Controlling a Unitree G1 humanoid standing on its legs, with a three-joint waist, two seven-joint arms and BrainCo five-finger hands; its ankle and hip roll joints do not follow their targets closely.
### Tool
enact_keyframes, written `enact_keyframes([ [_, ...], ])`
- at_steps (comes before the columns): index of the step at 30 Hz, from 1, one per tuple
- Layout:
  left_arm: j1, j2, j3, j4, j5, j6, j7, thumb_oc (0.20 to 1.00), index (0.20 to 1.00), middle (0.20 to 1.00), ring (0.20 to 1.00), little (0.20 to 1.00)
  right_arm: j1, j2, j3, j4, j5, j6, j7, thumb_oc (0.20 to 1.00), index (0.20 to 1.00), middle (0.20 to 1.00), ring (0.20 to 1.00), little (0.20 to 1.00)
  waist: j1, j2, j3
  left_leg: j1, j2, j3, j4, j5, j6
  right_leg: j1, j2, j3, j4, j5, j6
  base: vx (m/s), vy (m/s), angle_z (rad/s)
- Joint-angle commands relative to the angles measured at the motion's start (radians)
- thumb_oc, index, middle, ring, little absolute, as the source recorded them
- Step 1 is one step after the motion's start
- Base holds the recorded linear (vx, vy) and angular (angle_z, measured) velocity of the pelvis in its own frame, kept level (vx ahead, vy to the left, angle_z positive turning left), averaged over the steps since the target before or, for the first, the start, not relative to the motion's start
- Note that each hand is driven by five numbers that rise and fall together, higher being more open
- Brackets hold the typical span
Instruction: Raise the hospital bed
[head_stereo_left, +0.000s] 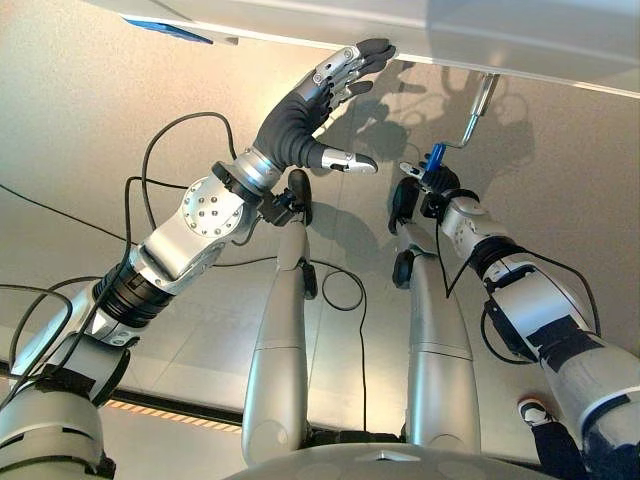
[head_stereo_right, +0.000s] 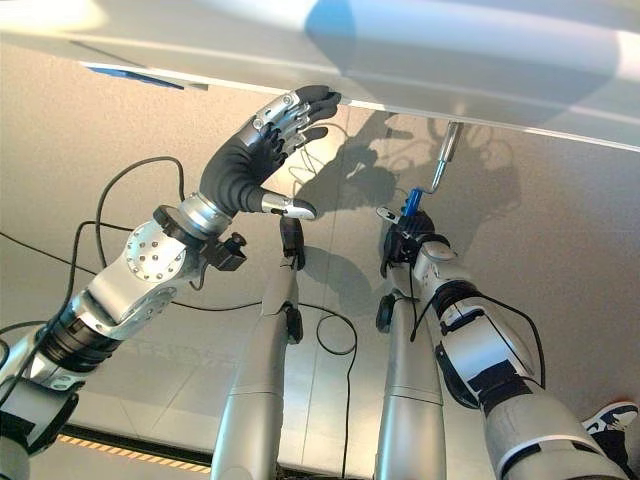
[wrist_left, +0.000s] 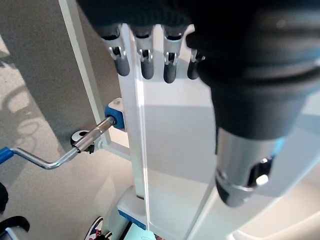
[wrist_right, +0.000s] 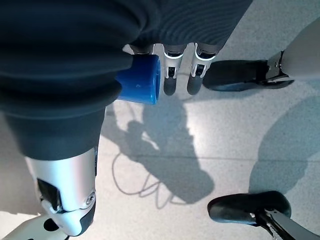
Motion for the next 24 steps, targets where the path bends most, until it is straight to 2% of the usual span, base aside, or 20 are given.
enact_keyframes([
  [1, 0.021, 0.003, 0.047, -0.152, 0.051, -0.062, 0.001, 1.000, 1.000, 1.000, 1.000, 1.000, -0.015, 0.017, 0.001, -0.039, 0.011, -0.022, 0.002, 1.000, 1.000, 1.000, 1.000, 1.000, -0.015, 0.036, -0.015, 0.007, -0.034, 0.031, 0.131, -0.155, 0.024, 0.066, -0.002, 0.038, -0.233, 0.141, 0.126, 0.00, 0.000, 0.00],
  [2, 0.022, 0.003, 0.048, -0.153, 0.051, -0.062, 0.001, 1.000, 1.000, 1.000, 1.000, 1.000, -0.014, 0.017, 0.001, -0.039, 0.011, -0.022, 0.002, 1.000, 1.000, 1.000, 1.000, 1.000, -0.015, 0.036, -0.015, 0.007, -0.034, 0.032, 0.131, -0.155, 0.024, 0.066, -0.002, 0.038, -0.232, 0.141, 0.126, 0.00, 0.000, 0.00],
  [3, 0.026, 0.004, 0.048, -0.154, 0.054, -0.063, 0.002, 1.000, 1.000, 1.000, 1.000, 1.000, -0.018, 0.015, 0.002, -0.050, 0.016, -0.026, 0.001, 0.868, 0.868, 0.868, 0.868, 0.868, -0.017, 0.034, -0.015, 0.005, -0.034, 0.032, 0.132, -0.155, 0.023, 0.065, -0.003, 0.038, -0.233, 0.142, 0.126, 0.00, 0.000, 0.00],
  [4, 0.028, 0.004, 0.047, -0.154, 0.057, -0.063, 0.004, 1.000, 1.000, 1.000, 1.000, 1.000, -0.022, 0.014, 0.001, -0.059, 0.022, -0.031, -0.003, 0.589, 0.589, 0.589, 0.589, 0.589, -0.018, 0.033, -0.015, 0.005, -0.033, 0.033, 0.133, -0.156, 0.023, 0.065, -0.003, 0.038, -0.232, 0.142, 0.127, 0.00, 0.000, 0.00],
  [5, 0.031, 0.006, 0.044, -0.157, 0.058, -0.063, 0.006, 1.000, 1.000, 1.000, 1.000, 1.000, -0.029, 0.011, -0.001, -0.069, 0.030, -0.040, -0.013, 0.200, 0.200, 0.200, 0.200, 0.200, -0.019, 0.031, -0.015, 0.004, -0.032, 0.034, 0.133, -0.157, 0.023, 0.065, -0.003, 0.038, -0.232, 0.142, 0.127, 0.00, 0.000, 0.00],
  [24, 0.064, 0.017, 0.032, -0.171, 0.039, -0.066, 0.003, 1.000, 1.000, 1.000, 1.000, 1.000, -0.080, -0.031, -0.007, -0.116, 0.074, -0.065, -0.035, 0.200, 0.200, 0.200, 0.200, 0.200, -0.022, 0.026, -0.015, 0.008, -0.031, 0.035, 0.129, -0.160, 0.021, 0.066, 0.001, 0.039, -0.230, 0.137, 0.129, 0.00, 0.000, 0.00],
])
